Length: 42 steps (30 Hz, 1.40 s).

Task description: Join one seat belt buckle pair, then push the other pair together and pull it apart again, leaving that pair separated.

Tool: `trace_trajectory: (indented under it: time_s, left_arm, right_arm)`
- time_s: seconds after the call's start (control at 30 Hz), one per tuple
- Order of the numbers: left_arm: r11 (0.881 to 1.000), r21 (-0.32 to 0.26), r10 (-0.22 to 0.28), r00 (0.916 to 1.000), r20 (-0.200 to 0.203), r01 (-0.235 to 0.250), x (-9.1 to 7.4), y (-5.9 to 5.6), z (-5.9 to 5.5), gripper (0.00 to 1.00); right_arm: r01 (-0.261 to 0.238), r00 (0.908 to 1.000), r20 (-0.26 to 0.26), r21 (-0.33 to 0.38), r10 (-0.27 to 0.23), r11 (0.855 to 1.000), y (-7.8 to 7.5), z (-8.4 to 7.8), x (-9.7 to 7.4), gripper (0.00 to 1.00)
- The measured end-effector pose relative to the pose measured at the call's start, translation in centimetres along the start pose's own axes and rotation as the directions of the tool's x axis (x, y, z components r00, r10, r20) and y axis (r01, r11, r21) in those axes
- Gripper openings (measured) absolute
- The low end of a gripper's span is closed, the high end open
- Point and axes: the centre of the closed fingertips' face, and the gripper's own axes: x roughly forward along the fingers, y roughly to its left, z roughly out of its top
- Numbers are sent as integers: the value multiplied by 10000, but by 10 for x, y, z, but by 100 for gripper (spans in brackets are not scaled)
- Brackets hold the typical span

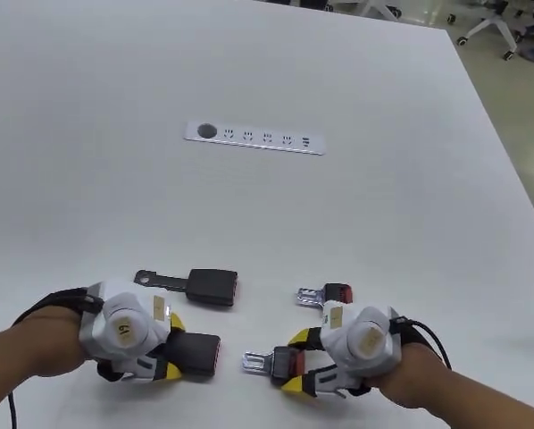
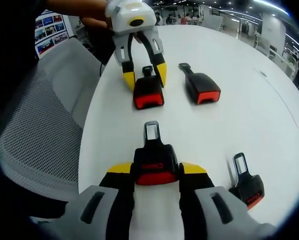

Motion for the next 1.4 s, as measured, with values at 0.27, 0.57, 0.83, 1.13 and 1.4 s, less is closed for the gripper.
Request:
trace_trajectory:
  time_s: [0.27, 0.57, 0.83, 1.13, 1.4]
  left_arm:
    - [10000, -12, 2, 10000, -64, -2, 0, 0, -1, 35]
    - [10000, 43, -25, 9999, -138, 26, 0, 0, -2, 35]
    - [9999, 134, -75, 9998, -201, 78, 1, 1, -3, 34]
    - [9992, 382, -90, 9991, -425, 106, 0, -1, -1, 34]
    - [9968, 733, -279, 9982, -522, 317, 2, -1, -1, 33]
  right_arm:
    - [-96, 9998, 167, -104, 97, 9999, 2, 13, 8, 33]
    - [-222, 9984, 505, -235, 233, 9995, 4, 29, 21, 33]
    - [-290, 9968, 739, -236, 306, 9993, 5, 41, 25, 33]
    - [-303, 9952, 924, -211, 321, 9993, 4, 39, 26, 33]
    - [-252, 9952, 941, -113, 262, 9996, 3, 45, 31, 32]
